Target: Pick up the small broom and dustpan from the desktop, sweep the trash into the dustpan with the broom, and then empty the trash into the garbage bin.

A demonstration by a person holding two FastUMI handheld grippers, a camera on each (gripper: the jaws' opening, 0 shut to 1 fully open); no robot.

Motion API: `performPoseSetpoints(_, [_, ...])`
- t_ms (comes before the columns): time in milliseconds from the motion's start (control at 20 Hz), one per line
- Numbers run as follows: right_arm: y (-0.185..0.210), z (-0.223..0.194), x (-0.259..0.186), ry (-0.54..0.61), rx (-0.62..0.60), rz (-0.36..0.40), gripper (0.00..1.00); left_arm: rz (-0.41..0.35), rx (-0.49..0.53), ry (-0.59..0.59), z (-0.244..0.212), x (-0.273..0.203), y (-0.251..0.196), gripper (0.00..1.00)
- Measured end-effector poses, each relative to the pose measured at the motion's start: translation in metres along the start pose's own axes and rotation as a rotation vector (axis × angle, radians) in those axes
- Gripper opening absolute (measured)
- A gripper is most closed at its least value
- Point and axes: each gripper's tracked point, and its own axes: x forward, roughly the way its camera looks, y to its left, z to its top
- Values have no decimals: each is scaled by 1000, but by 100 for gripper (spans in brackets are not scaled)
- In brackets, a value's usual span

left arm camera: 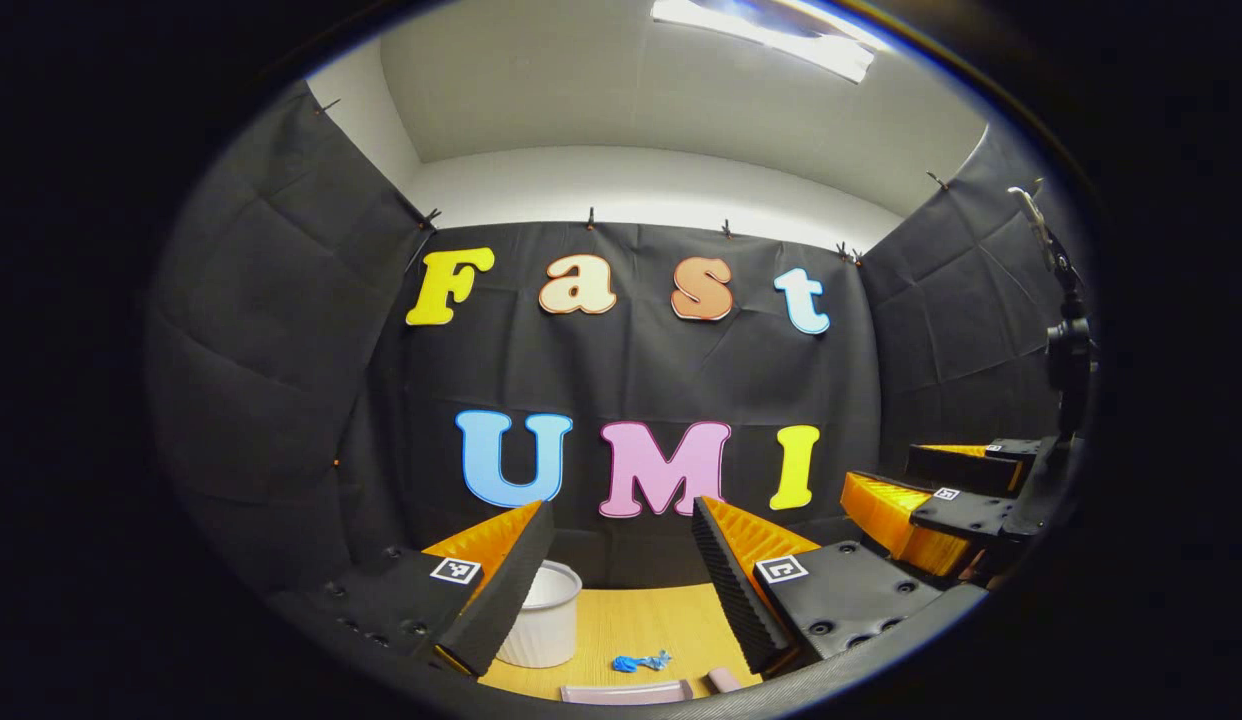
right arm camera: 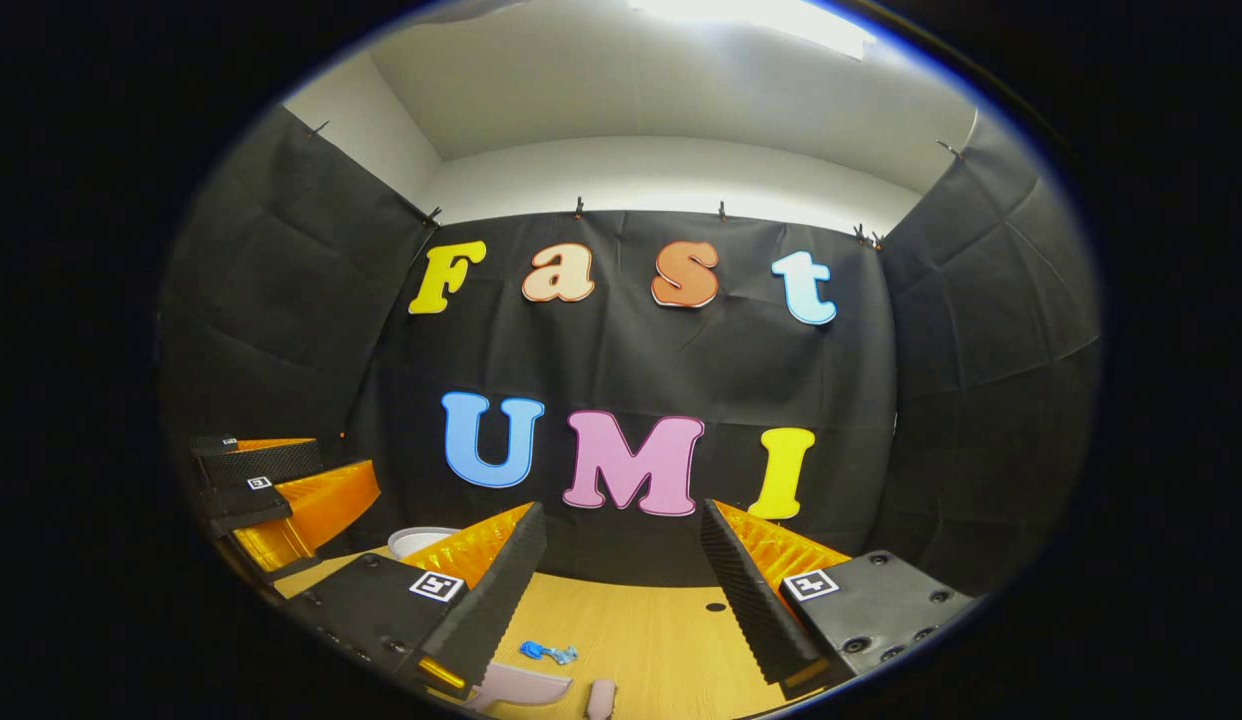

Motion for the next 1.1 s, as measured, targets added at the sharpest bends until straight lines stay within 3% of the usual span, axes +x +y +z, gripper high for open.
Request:
performPoseSetpoints(150, [-1,-36,15,91,37,11,98,-16,-63,109,-42,25,6,82])
performPoseSetpoints(300, [-6,-101,34,265,80,8,99,-5,-108,285,-98,35,8,82])
performPoseSetpoints(550, [20,-273,13,799,260,85,100,12,-281,758,-220,21,-17,82])
performPoseSetpoints(600, [23,-306,5,890,287,82,95,23,-299,853,-246,13,-19,83])
performPoseSetpoints(650, [20,-335,-3,983,289,72,99,28,-312,983,-269,-2,-24,83])
performPoseSetpoints(800, [24,-386,-13,1166,276,93,98,70,-362,1269,-328,-29,-34,85])
performPoseSetpoints(1100, [48,-478,-62,1513,285,122,98,84,-385,1662,-418,-31,-53,85])
